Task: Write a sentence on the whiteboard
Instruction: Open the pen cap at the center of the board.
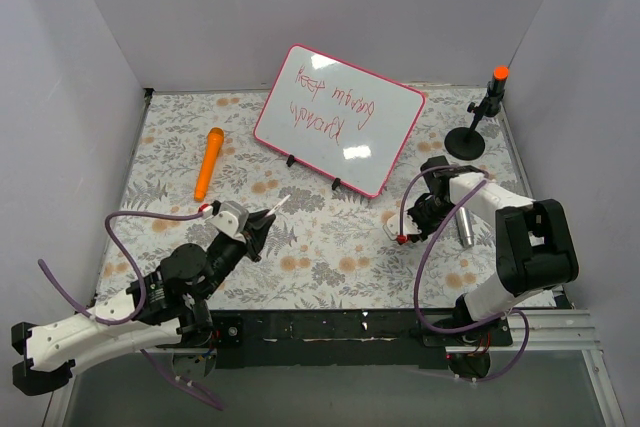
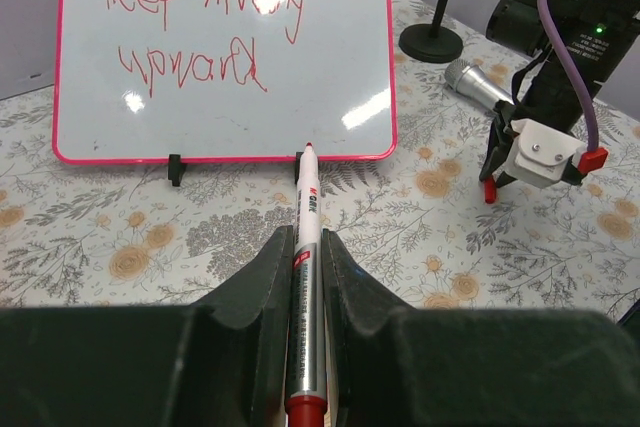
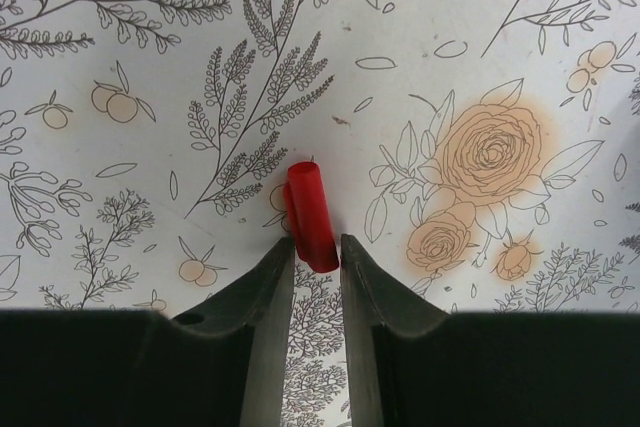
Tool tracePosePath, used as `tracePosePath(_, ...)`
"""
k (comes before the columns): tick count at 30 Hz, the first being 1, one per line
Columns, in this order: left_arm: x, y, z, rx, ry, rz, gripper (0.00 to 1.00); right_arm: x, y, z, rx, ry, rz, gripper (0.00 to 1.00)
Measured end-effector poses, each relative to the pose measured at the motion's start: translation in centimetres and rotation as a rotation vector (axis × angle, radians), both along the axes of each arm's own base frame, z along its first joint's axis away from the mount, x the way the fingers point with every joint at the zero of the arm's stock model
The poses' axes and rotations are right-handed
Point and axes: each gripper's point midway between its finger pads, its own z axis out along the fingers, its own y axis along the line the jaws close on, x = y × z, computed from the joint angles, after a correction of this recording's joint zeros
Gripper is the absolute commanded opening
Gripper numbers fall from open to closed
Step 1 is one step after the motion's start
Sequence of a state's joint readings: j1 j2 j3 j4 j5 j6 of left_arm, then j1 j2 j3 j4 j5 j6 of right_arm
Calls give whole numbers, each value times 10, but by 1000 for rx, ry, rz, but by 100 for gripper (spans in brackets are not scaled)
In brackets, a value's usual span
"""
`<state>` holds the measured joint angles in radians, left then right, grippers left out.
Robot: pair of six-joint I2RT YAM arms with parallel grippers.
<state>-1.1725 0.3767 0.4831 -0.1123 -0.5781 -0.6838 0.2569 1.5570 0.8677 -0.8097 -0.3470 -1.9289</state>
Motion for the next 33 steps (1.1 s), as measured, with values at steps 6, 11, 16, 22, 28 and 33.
tracePosePath(6, -2, -8, -5, 17, 12, -33, 0, -1, 10, 0, 16, 1, -7, 41)
tracePosePath(11, -5, -16, -6, 6, 27, -69, 0, -3, 17, -1, 6, 31, -23, 35)
tracePosePath(16, -12, -22, -1, -87, 54, -110, 0, -8, 16, -6, -36, 112, -93, 25)
tracePosePath(22, -29, -40, -4, -262, 153, -216, 0, -8, 14, -7, -61, 147, -195, 1)
tracePosePath(28, -46, -101, -75, -248, 390, -378, 0, -9, 21, -2, -5, 144, -308, 1)
tracePosePath(33, -58, -131, -154, -123, 597, -420, 0, -24, 38, 2, 123, 160, -375, 1)
